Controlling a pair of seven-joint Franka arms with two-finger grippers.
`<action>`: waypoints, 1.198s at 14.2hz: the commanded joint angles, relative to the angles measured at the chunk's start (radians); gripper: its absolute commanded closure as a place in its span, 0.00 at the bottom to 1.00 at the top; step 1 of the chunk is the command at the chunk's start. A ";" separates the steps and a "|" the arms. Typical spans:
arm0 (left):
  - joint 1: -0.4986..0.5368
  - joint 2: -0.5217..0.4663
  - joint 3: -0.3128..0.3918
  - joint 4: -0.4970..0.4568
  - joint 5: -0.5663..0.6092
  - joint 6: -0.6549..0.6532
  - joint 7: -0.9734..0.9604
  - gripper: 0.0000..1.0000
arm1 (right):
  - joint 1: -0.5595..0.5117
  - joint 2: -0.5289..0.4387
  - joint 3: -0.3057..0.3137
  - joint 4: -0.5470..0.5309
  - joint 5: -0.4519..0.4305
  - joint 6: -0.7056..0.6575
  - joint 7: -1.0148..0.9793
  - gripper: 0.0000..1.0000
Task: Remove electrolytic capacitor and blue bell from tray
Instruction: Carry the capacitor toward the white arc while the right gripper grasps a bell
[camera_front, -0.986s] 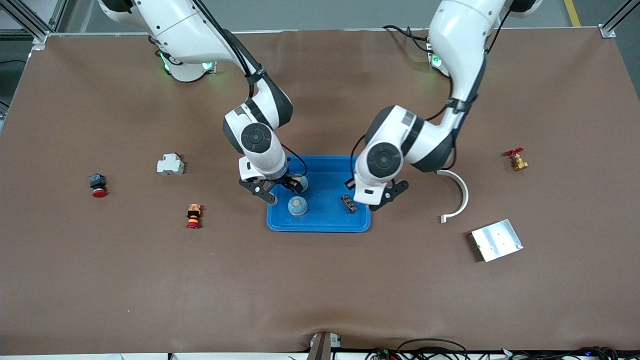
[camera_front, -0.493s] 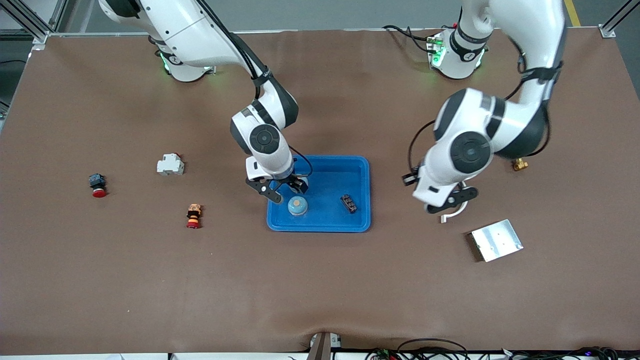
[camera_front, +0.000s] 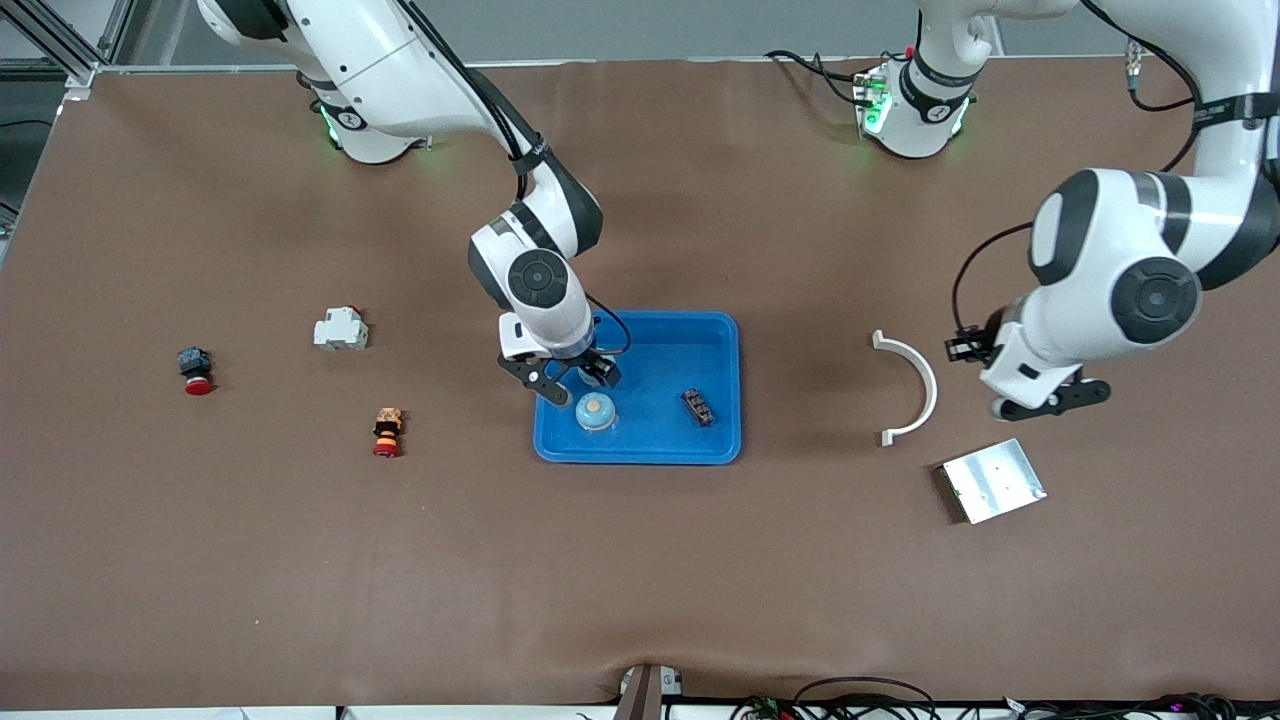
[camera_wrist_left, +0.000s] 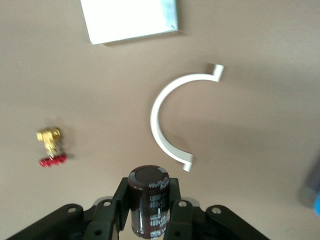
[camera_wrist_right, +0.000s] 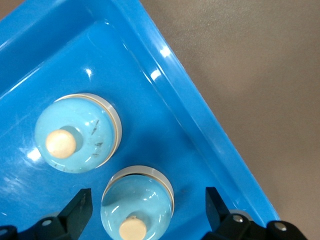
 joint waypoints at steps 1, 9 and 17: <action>0.039 -0.019 -0.011 -0.075 0.032 0.090 0.077 1.00 | 0.020 0.032 -0.006 0.040 -0.010 0.001 0.037 0.00; 0.085 0.119 -0.013 -0.117 0.093 0.268 0.187 1.00 | 0.033 0.054 -0.006 0.053 -0.009 0.013 0.063 0.00; 0.100 0.231 -0.014 -0.109 0.101 0.354 0.230 1.00 | 0.042 0.058 -0.006 0.070 -0.015 0.007 0.056 0.90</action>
